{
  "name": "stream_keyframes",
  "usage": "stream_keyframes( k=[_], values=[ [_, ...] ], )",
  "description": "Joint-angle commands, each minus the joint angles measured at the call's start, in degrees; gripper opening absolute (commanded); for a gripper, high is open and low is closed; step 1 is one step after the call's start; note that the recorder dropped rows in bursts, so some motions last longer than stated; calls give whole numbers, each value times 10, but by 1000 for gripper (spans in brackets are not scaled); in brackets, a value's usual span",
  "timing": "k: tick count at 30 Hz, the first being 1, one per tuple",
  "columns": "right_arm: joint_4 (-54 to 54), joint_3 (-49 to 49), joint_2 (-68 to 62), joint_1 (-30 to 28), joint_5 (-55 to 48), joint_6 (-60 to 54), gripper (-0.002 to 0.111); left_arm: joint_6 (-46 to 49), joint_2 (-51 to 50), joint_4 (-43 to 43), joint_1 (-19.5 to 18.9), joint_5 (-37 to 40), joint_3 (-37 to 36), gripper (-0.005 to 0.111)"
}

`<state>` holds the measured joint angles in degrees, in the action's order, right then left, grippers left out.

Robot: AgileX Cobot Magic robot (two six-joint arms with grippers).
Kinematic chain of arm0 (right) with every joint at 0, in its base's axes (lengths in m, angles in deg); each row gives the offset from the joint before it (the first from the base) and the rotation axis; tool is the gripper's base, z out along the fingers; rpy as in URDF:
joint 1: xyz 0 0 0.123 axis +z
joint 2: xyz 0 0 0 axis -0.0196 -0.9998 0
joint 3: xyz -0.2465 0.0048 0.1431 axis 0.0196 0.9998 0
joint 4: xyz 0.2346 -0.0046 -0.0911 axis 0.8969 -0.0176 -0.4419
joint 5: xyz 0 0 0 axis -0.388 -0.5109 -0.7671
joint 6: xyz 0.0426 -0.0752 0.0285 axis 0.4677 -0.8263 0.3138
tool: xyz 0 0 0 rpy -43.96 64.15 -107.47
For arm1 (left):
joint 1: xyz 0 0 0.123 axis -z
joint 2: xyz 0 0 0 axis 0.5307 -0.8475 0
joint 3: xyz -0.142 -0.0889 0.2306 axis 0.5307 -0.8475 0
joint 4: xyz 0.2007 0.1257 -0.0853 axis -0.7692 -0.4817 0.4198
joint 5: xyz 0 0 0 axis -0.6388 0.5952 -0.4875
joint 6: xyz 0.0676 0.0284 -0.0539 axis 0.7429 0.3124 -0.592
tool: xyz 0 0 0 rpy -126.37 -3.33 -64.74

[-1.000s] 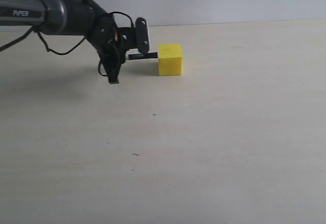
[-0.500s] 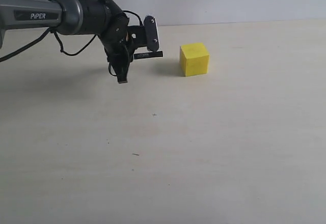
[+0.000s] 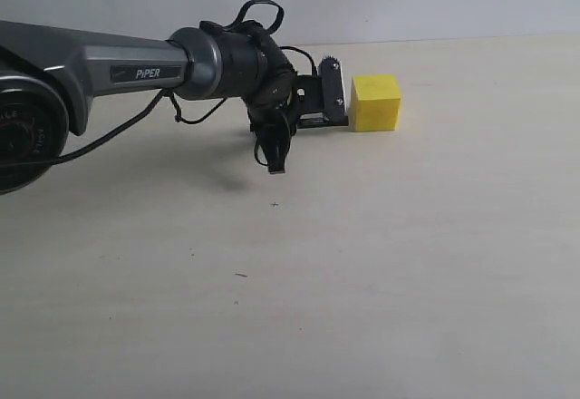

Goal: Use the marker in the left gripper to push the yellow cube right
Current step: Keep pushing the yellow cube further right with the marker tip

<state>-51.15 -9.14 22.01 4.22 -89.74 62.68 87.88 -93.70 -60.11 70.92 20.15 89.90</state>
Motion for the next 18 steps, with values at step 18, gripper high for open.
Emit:
stream_keyframes(
  k=[18],
  values=[
    [-1,3,3,2,3,-1,0,-94,-36,-31,37,0,63,0]
  ],
)
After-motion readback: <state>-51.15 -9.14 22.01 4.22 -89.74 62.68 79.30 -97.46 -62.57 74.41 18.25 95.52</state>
